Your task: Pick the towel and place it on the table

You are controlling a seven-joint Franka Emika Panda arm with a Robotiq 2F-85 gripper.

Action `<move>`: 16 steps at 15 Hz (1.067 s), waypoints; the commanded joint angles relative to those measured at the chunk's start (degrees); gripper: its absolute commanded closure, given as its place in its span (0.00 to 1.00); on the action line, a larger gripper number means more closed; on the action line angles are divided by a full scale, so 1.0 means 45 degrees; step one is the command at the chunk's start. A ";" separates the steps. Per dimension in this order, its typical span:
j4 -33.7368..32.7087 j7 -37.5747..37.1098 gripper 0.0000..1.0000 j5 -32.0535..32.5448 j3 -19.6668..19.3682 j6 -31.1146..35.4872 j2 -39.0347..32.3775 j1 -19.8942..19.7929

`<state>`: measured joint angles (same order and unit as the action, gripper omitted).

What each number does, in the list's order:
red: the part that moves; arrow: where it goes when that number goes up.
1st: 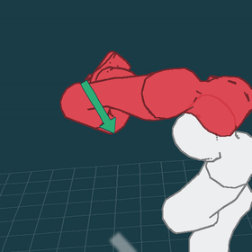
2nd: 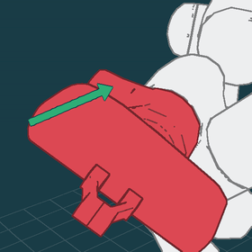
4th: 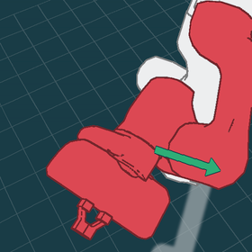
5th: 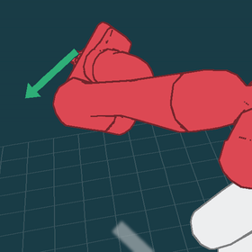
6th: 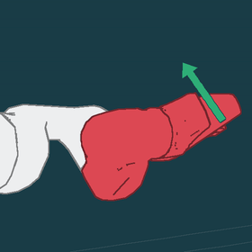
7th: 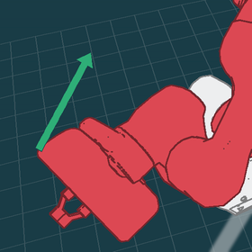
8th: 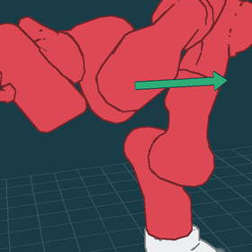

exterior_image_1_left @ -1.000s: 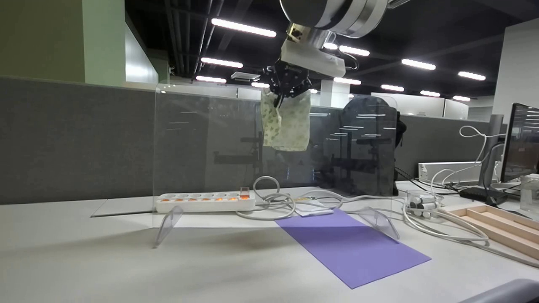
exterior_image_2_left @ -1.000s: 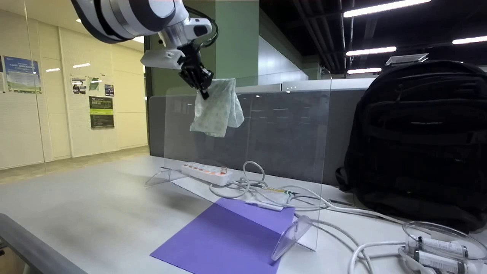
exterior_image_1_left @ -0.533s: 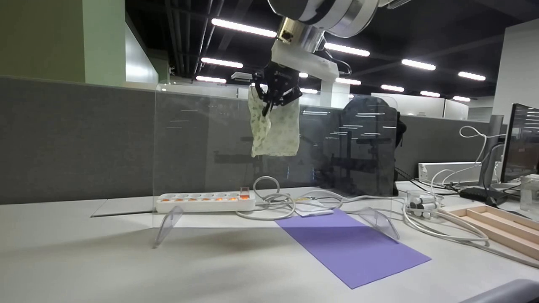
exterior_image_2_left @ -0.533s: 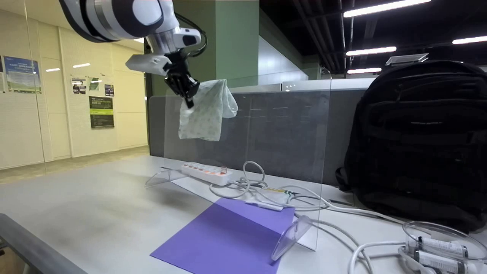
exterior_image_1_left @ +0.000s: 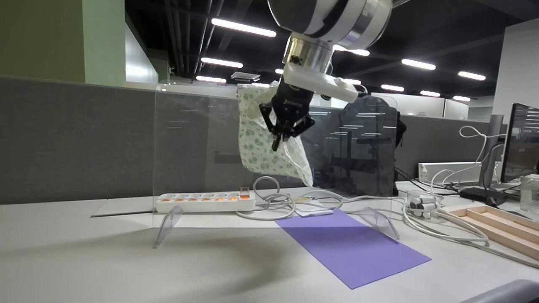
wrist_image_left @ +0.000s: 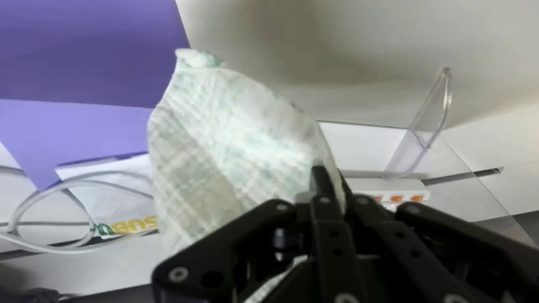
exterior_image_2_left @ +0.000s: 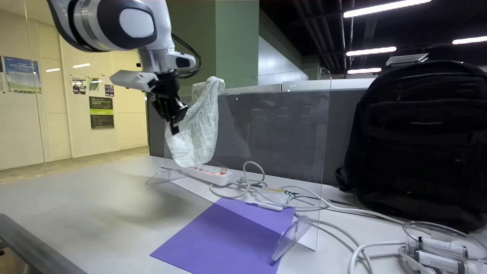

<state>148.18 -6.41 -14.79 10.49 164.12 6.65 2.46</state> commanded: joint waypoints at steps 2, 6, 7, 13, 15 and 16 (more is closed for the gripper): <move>0.0805 -0.0309 1.00 0.0213 -0.0674 -0.0610 0.0314 0.0244; 0.1283 -0.0462 0.73 0.0400 -0.0887 -0.0903 0.0357 0.0169; 0.1370 -0.0445 0.73 0.0446 -0.0912 -0.0926 0.0378 0.0174; 0.1640 -0.1353 0.31 0.1518 -0.0906 -0.0807 0.0466 -0.0093; 0.1685 -0.1872 0.18 0.1953 -0.0892 -0.0788 0.0509 -0.0226; 0.1702 -0.2110 0.12 0.2152 -0.0889 -0.0781 0.0549 -0.0293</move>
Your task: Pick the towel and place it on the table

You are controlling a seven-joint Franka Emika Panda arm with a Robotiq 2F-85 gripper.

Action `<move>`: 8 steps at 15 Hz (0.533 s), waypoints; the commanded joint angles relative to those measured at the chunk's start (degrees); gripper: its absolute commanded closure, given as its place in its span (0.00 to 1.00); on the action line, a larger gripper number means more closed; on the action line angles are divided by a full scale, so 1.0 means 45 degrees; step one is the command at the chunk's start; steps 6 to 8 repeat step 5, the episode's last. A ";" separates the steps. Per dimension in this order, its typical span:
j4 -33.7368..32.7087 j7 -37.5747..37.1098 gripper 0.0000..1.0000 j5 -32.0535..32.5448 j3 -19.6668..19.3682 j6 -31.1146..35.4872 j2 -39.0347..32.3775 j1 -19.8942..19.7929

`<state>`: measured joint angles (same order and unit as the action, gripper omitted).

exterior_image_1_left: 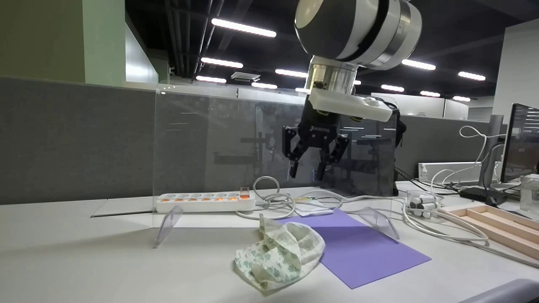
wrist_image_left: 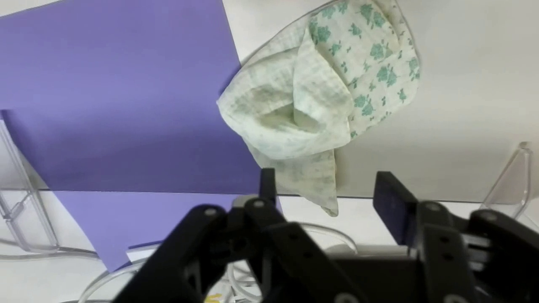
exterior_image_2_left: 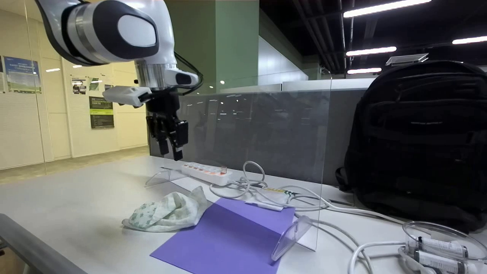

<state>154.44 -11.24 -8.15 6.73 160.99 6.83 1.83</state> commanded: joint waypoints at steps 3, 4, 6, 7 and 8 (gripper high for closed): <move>0.0342 -0.1578 0.00 0.1093 -0.0030 -0.0114 0.0605 -0.0304; 0.0360 -0.1698 0.00 0.1157 -0.0028 -0.0134 0.0621 -0.0340; 0.0366 -0.1832 0.00 0.1258 -0.0016 -0.0195 0.0636 -0.0388; 0.0366 -0.1832 0.00 0.1258 -0.0016 -0.0195 0.0636 -0.0388; 0.0366 -0.1832 0.00 0.1258 -0.0016 -0.0195 0.0636 -0.0388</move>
